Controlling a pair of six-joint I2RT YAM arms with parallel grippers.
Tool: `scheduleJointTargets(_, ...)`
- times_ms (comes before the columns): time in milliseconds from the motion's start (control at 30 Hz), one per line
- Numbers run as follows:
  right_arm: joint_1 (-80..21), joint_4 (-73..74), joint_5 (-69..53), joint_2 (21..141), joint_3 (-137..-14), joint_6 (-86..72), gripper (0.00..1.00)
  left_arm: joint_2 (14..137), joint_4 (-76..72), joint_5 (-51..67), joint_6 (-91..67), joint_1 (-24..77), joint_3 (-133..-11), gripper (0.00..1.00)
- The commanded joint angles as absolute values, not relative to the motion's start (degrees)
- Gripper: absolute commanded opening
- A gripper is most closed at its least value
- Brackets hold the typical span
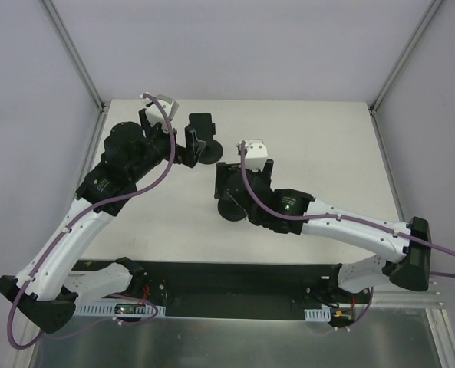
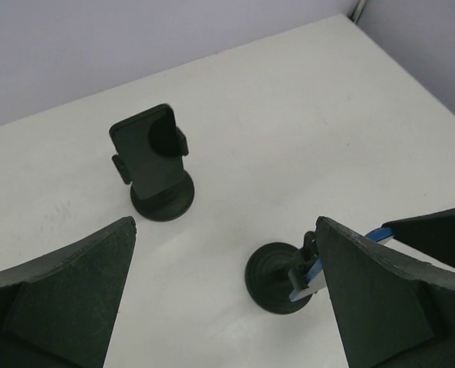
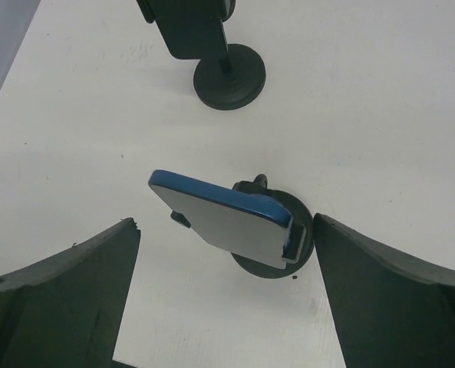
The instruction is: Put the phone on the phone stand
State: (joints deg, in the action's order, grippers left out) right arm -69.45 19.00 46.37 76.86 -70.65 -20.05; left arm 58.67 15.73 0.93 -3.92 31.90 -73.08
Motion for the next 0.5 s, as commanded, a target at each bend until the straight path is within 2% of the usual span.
scheduleJointTargets(0, -71.3, 21.7, 53.0, 80.9, -76.5, -21.1, 0.97, 55.9, 14.9, -2.5, -0.5, 30.7, -68.9, 0.99)
scheduleJointTargets(267, -71.5, 28.7, 60.9, 89.5, -84.3, -26.4, 1.00, 53.5, 14.0, -4.2, -0.5, 30.6, -67.0, 0.99)
scheduleJointTargets(367, -71.5, 28.9, 62.9, 90.8, -84.5, -26.3, 0.86, 53.0, 13.7, -5.0, -0.5, 30.7, -66.5, 0.99)
scheduleJointTargets(467, -71.5, 30.5, 64.6, 92.4, -86.1, -26.4, 0.85, 52.6, 13.6, -6.1, -0.5, 30.6, -66.4, 0.99)
